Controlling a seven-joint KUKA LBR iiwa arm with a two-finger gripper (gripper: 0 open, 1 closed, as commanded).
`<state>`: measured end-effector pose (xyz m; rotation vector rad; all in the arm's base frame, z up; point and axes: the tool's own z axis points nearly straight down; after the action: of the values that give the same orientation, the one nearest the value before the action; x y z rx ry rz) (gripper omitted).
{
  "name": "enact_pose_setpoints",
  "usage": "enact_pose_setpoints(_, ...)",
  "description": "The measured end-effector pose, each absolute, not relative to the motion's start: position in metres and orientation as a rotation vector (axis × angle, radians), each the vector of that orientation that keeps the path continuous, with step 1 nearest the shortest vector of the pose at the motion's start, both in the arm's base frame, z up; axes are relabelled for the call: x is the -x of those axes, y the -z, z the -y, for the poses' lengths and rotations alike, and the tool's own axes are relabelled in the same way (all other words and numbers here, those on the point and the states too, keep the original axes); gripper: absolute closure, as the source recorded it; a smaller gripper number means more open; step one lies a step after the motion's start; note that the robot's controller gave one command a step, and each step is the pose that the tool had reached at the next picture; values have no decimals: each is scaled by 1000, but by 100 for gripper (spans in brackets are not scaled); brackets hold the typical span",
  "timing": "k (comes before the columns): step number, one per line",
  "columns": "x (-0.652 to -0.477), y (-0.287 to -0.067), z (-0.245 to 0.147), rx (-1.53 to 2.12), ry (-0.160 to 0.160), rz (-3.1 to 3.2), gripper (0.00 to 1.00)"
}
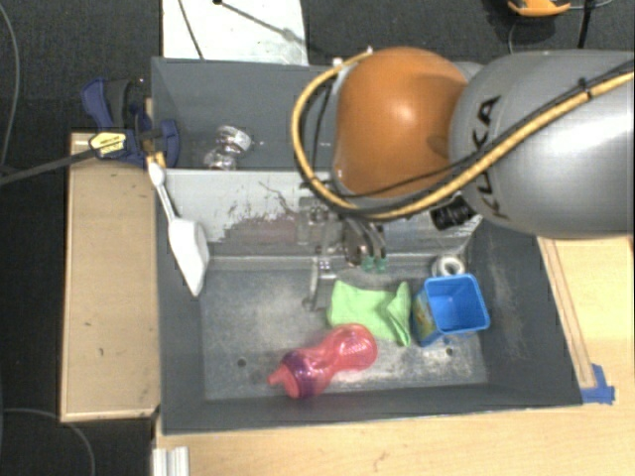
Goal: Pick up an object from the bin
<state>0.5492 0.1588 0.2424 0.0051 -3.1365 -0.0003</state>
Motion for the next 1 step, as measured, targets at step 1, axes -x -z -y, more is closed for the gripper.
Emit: enact_pose_setpoints(1,-551,-247,-158,3,3,3145,0)
